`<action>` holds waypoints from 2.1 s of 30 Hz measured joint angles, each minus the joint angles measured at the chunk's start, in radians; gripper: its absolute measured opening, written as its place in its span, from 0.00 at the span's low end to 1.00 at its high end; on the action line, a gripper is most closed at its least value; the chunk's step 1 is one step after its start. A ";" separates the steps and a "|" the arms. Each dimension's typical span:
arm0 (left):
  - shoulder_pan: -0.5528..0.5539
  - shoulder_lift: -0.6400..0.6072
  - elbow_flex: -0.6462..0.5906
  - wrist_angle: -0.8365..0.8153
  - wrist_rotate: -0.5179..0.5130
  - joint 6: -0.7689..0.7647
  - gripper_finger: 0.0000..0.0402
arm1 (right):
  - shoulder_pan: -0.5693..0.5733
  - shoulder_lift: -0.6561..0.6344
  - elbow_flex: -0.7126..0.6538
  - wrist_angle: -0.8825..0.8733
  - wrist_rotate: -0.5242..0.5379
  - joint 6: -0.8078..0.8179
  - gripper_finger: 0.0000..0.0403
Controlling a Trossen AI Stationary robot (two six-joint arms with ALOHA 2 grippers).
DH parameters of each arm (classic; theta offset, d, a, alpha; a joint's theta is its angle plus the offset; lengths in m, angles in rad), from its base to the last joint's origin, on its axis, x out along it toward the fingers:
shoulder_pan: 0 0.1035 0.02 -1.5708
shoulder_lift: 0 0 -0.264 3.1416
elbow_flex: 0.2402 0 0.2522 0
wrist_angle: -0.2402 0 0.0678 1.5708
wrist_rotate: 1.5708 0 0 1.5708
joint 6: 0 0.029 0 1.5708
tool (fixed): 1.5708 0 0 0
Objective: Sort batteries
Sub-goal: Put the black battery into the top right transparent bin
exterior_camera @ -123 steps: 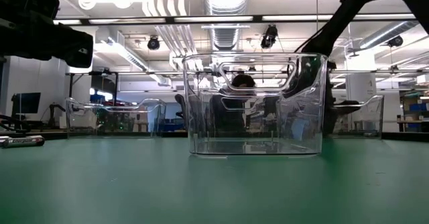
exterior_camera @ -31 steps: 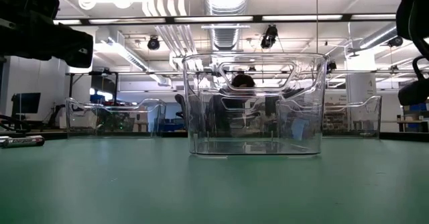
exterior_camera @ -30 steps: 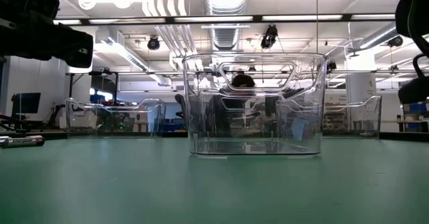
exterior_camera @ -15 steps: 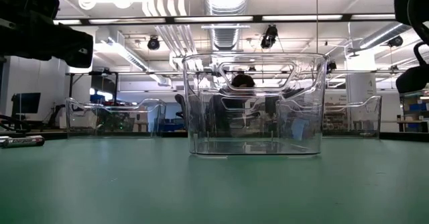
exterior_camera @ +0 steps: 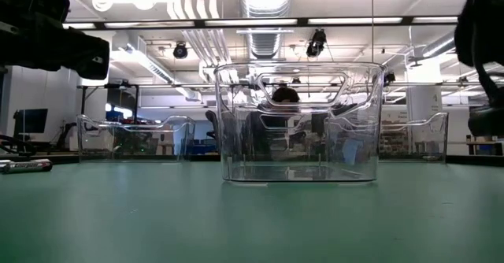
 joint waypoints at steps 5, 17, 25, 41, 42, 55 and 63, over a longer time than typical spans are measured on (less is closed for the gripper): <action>0.000 0.000 0.000 0.000 0.000 0.000 0.02 | -0.007 -0.007 0.149 -0.099 0.005 -0.299 0.28; 0.000 0.000 0.000 0.000 0.000 0.000 0.02 | -0.052 0.134 0.194 -0.239 -0.007 -1.759 0.33; 0.000 0.000 0.000 0.000 0.000 0.000 0.02 | -0.041 0.236 0.172 -0.226 0.063 -2.120 0.29; 0.000 0.000 0.000 0.000 0.000 0.000 0.02 | 0.012 0.213 0.108 -0.127 0.078 -2.021 0.27; 0.000 0.000 0.000 0.000 0.000 0.000 0.02 | 0.014 0.218 0.108 -0.120 0.078 -2.020 0.27; 0.000 0.000 0.000 0.000 0.000 0.000 0.02 | 0.042 0.373 0.105 -0.108 0.040 -2.011 0.31; 0.000 0.000 0.000 0.000 0.000 0.000 0.02 | 0.042 0.471 0.138 -0.088 0.036 -1.978 0.19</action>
